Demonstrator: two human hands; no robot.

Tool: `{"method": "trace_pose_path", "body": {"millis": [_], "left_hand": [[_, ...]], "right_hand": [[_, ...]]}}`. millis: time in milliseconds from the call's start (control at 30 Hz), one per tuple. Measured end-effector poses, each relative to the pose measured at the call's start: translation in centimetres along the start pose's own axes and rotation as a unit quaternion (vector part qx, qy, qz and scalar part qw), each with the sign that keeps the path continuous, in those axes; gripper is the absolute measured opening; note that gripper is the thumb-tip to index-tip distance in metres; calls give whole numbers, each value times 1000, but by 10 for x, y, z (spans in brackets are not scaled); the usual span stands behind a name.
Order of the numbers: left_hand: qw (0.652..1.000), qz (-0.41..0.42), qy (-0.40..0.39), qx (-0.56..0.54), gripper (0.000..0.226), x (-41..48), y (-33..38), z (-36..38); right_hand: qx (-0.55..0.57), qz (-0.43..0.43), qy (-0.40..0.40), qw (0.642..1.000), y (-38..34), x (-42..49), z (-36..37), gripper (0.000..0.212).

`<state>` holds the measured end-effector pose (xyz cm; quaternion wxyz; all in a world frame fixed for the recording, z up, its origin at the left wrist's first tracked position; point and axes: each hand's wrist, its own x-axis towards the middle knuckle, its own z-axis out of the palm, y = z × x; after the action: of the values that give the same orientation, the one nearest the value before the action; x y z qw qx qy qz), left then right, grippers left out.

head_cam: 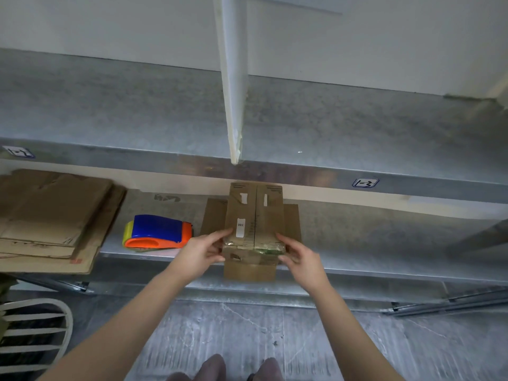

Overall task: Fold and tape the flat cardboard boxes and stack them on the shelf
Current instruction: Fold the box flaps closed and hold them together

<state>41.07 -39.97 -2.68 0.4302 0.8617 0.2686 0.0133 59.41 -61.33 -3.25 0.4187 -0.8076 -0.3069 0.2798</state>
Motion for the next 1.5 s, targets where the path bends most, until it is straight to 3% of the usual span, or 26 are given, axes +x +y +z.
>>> {"method": "trace_pose_path", "body": {"millis": [133, 267, 333, 433, 600, 733, 867, 967, 1033, 1100, 1200, 1367, 1500], "left_hand": [[999, 29, -4, 21, 65, 11, 0, -6], [1000, 6, 16, -14, 59, 14, 13, 7], [998, -16, 53, -33, 60, 8, 20, 23], [993, -32, 68, -94, 61, -7, 32, 48], [985, -48, -1, -164, 59, -6, 34, 34], [999, -35, 2, -26, 74, 42, 28, -4], [999, -8, -47, 9, 90, 86, 26, -32], [992, 22, -124, -26, 78, 88, 25, -34], [989, 5, -143, -49, 73, 77, 22, -23], [996, -1, -87, -24, 74, 62, 19, -10], [1000, 2, 21, -12, 78, 33, 22, 9], [991, -47, 91, -90, 82, -21, 17, 38], [991, -47, 64, -103, 70, -31, 14, 33]], "right_hand": [[55, 23, -13, 998, -3, 0, -8, 57], [20, 56, 100, 993, -9, -4, 10, 58], [-29, 70, 114, 991, -14, -11, 29, 66], [45, 84, 117, 989, -19, -16, 45, 77], [79, 107, 149, 980, -14, -13, 24, 88], [94, 135, 148, 975, -14, -12, 26, 100], [153, 125, 153, 968, -3, -16, 20, 101], [164, 110, 142, 970, 8, -26, 6, 102], [113, 144, 186, 965, 10, -30, 3, 99], [94, 147, 214, 961, 7, -33, 7, 77], [64, 105, 190, 974, 2, -30, 12, 45], [-8, 63, 89, 994, -10, -16, 12, 70], [-68, 75, 172, 980, -18, -9, 13, 63]]}}
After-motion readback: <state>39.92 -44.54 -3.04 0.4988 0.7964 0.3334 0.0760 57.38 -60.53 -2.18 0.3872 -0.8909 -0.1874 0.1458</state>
